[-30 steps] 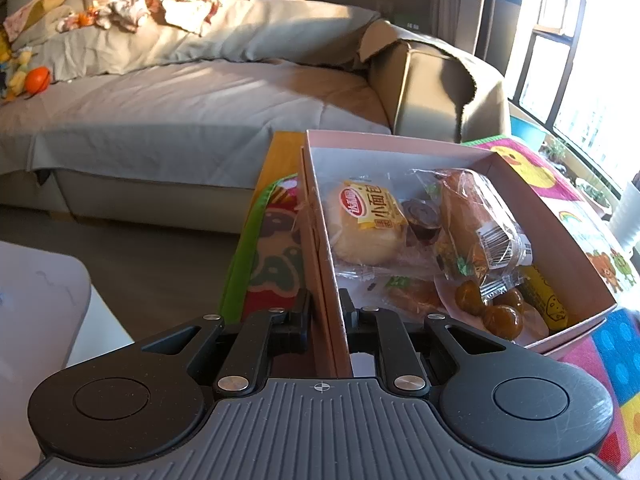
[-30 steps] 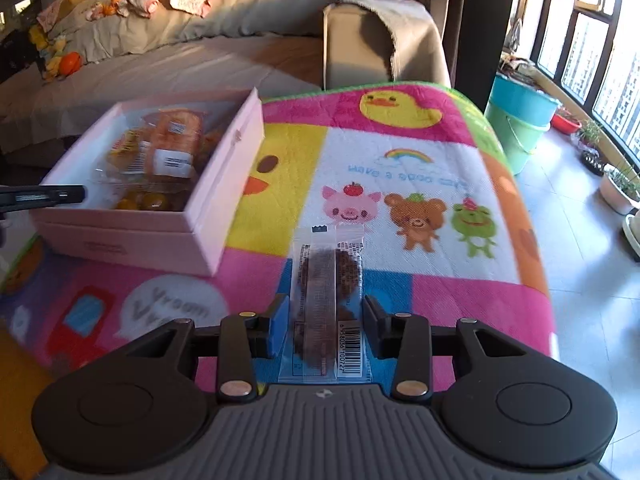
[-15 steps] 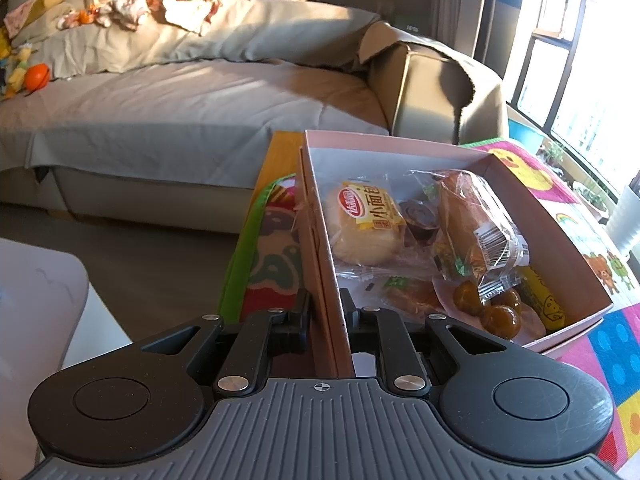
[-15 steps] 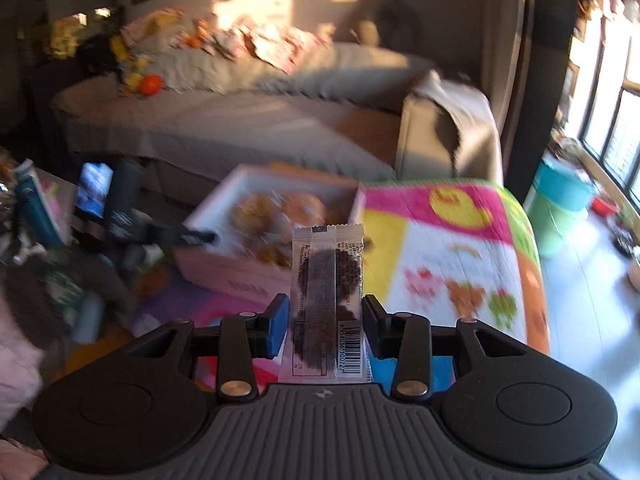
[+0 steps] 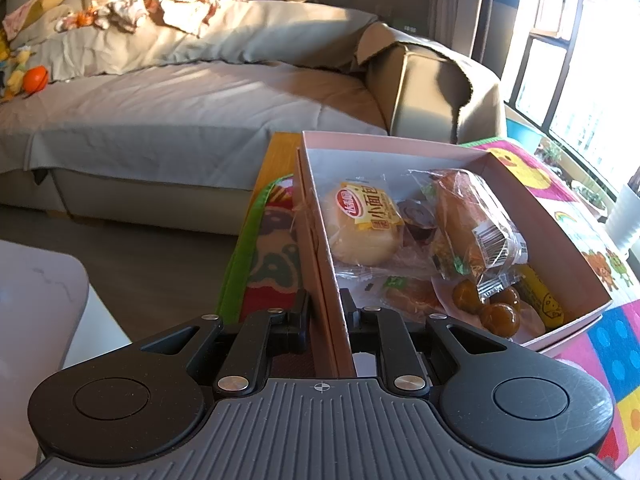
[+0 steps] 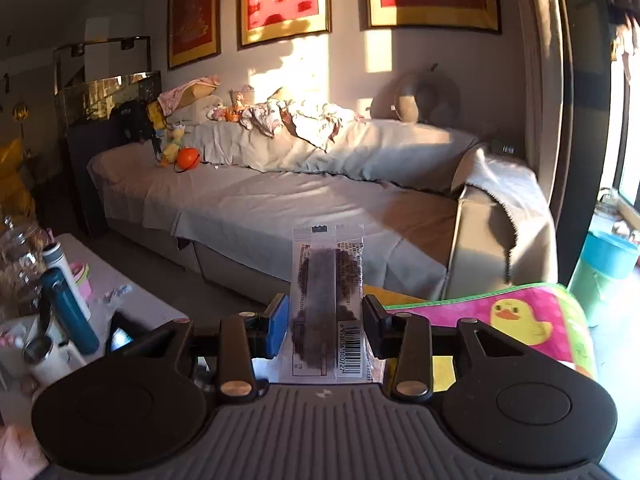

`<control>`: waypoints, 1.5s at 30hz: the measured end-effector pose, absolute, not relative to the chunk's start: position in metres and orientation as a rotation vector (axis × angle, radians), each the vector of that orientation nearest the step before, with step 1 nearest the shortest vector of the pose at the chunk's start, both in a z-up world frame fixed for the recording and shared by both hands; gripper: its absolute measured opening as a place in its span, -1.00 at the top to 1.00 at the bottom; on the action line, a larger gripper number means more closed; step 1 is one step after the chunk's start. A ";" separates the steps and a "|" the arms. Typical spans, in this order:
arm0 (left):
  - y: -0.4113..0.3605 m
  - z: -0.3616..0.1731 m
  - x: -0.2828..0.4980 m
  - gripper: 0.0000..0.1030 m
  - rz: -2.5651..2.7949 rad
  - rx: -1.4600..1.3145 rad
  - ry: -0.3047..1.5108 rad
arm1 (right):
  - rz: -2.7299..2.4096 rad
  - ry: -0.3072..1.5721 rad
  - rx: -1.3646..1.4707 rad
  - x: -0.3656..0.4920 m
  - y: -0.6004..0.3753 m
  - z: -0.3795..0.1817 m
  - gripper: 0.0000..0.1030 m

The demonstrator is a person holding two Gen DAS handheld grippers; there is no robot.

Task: Organize objects
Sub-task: 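Drop the dried-fruit packet into the pink box from the right gripper, then lower the pink box onto the mat with the left gripper and release it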

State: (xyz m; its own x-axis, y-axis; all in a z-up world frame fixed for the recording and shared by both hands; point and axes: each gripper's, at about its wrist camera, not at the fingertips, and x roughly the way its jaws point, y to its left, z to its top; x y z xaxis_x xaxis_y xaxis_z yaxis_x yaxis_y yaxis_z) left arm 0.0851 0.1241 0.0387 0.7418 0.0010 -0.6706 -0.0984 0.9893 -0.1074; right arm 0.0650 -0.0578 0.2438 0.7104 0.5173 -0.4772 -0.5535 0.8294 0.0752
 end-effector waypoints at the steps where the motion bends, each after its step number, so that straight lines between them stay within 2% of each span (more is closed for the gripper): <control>1: 0.124 0.039 0.085 0.67 0.055 -0.142 0.732 | 0.593 0.526 -0.060 0.077 -0.052 0.239 0.24; 6: 0.124 0.038 0.084 0.66 0.056 -0.150 0.726 | 0.573 0.624 -0.036 0.126 -0.022 0.211 0.21; 12: 0.126 0.038 0.081 0.65 0.046 -0.148 0.727 | 0.520 0.651 -0.077 0.136 -0.016 0.188 0.03; 15: 0.126 0.038 0.081 0.65 0.044 -0.148 0.727 | 0.476 0.603 -0.188 0.121 -0.025 0.179 -0.26; 17: 0.126 0.039 0.081 0.65 0.044 -0.149 0.726 | 0.469 0.574 -0.282 0.104 -0.035 0.171 -0.54; 19: 0.126 0.038 0.081 0.65 0.045 -0.150 0.726 | 0.470 0.578 -0.361 0.089 -0.049 0.160 -0.64; 24: 0.125 0.038 0.084 0.66 0.058 -0.152 0.727 | 0.479 0.723 -0.387 0.074 -0.083 0.121 -0.65; 29: 0.124 0.038 0.084 0.66 0.060 -0.152 0.731 | 0.467 0.789 -0.333 0.074 -0.096 0.084 -0.65; 34: 0.123 0.038 0.083 0.66 0.062 -0.149 0.731 | 0.517 0.754 -0.271 0.079 -0.096 0.072 -0.50; 45: 0.098 0.043 0.117 0.72 0.041 -0.086 0.756 | 0.587 0.634 -0.191 0.090 -0.109 0.070 -0.52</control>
